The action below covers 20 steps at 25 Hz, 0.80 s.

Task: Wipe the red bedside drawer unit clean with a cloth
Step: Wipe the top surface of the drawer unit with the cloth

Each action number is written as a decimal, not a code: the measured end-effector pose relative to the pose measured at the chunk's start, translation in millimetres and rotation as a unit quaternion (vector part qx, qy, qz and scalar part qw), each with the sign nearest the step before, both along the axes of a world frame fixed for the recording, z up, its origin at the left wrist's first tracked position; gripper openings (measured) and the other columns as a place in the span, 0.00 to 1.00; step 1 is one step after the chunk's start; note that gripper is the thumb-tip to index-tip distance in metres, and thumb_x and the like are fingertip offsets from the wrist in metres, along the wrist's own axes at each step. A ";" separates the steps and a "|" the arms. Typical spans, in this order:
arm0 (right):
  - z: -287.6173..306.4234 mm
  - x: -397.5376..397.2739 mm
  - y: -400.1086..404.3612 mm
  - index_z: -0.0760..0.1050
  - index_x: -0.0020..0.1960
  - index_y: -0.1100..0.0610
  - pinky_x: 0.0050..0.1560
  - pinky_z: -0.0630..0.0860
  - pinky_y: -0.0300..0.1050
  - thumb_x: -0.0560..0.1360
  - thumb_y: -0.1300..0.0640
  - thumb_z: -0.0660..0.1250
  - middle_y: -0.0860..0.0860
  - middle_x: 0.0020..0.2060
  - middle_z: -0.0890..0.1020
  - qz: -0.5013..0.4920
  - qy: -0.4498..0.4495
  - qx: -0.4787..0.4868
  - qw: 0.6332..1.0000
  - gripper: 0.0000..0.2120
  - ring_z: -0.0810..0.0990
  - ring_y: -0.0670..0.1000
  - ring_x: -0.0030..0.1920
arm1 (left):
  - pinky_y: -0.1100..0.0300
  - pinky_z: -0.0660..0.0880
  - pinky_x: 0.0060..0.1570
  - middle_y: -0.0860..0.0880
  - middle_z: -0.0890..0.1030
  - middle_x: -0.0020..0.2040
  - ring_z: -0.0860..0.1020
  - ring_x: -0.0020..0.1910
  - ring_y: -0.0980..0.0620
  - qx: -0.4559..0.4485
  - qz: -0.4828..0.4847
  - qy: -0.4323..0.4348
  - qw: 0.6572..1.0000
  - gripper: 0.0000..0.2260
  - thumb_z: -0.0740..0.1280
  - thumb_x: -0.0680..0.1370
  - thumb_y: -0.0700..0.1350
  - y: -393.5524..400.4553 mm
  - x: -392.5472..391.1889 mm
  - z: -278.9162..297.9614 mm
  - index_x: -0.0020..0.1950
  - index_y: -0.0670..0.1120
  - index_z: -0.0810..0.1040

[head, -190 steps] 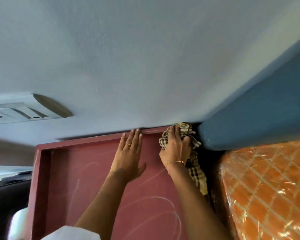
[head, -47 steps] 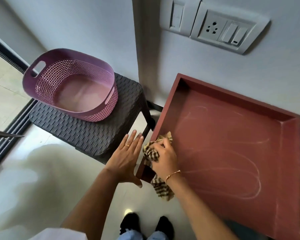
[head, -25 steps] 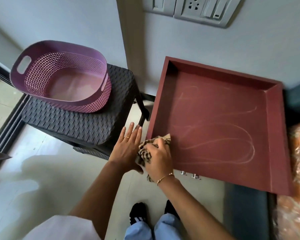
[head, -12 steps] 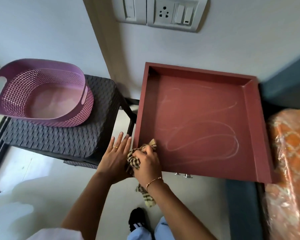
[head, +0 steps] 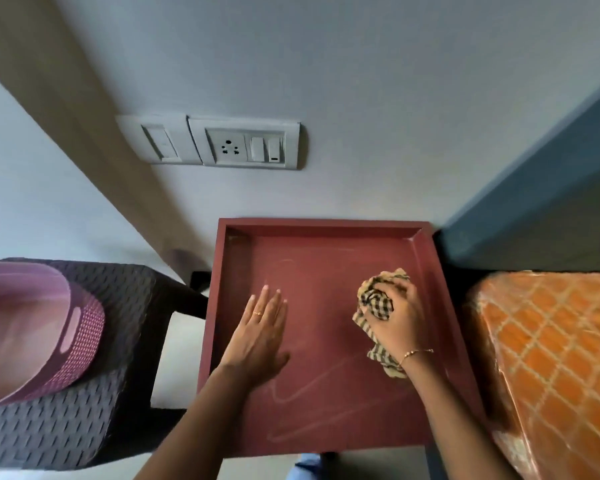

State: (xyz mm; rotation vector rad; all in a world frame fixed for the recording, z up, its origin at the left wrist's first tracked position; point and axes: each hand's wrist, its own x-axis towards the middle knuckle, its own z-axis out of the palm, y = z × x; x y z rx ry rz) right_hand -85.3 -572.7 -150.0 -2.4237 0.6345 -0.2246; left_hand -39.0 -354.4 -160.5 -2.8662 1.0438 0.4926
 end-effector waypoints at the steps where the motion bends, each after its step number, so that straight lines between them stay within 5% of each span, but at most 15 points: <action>1: -12.9 12.9 -22.6 0.79 0.52 0.61 0.65 0.60 0.40 0.64 0.57 0.76 0.59 0.59 0.72 -0.020 0.052 0.003 0.998 0.18 0.70 0.58 0.63 | 0.47 0.47 0.70 0.36 0.55 0.75 0.46 0.73 0.40 0.005 -0.008 0.010 1.000 0.43 0.68 0.71 0.60 -15.4 8.6 -6.3 0.74 0.35 0.56; 3: -41.7 33.3 -55.2 0.77 0.56 0.59 0.65 0.64 0.50 0.67 0.44 0.71 0.58 0.64 0.67 -0.075 0.181 -0.012 0.981 0.24 0.67 0.59 0.65 | 0.48 0.37 0.71 0.39 0.40 0.76 0.36 0.74 0.40 0.034 0.021 0.064 0.997 0.41 0.60 0.77 0.58 -42.2 25.5 -18.9 0.76 0.38 0.41; 5: -65.6 48.3 -70.5 0.75 0.58 0.60 0.61 0.67 0.54 0.71 0.40 0.64 0.60 0.64 0.68 -0.131 0.266 -0.047 0.954 0.26 0.67 0.62 0.62 | 0.49 0.38 0.73 0.39 0.38 0.76 0.35 0.74 0.39 0.044 0.051 0.083 0.994 0.42 0.62 0.77 0.58 -66.0 46.0 -31.2 0.75 0.39 0.38; 10: -105.5 84.7 -68.6 0.64 0.68 0.63 0.57 0.69 0.57 0.69 0.63 0.68 0.61 0.59 0.77 -0.219 0.129 -0.078 0.964 0.29 0.68 0.63 0.61 | 0.51 0.40 0.74 0.39 0.37 0.76 0.36 0.74 0.41 0.073 0.083 0.124 0.986 0.53 0.72 0.70 0.58 -100.0 95.6 -50.6 0.75 0.38 0.36; 17: -119.1 49.3 -68.1 0.76 0.58 0.63 0.53 0.78 0.56 0.61 0.70 0.73 0.57 0.53 0.82 0.072 0.031 -0.154 0.985 0.25 0.78 0.58 0.58 | 0.52 0.43 0.74 0.37 0.34 0.74 0.37 0.74 0.40 0.116 0.061 0.131 0.983 0.61 0.76 0.63 0.60 -123.6 100.6 -68.2 0.74 0.36 0.35; 20: -116.2 57.1 -86.1 0.76 0.56 0.67 0.48 0.79 0.59 0.60 0.71 0.73 0.63 0.52 0.81 -0.026 0.058 -0.129 0.990 0.25 0.79 0.63 0.54 | 0.52 0.45 0.74 0.36 0.35 0.74 0.39 0.75 0.39 0.131 0.055 0.127 0.982 0.60 0.76 0.64 0.60 -130.0 101.8 -67.9 0.74 0.35 0.35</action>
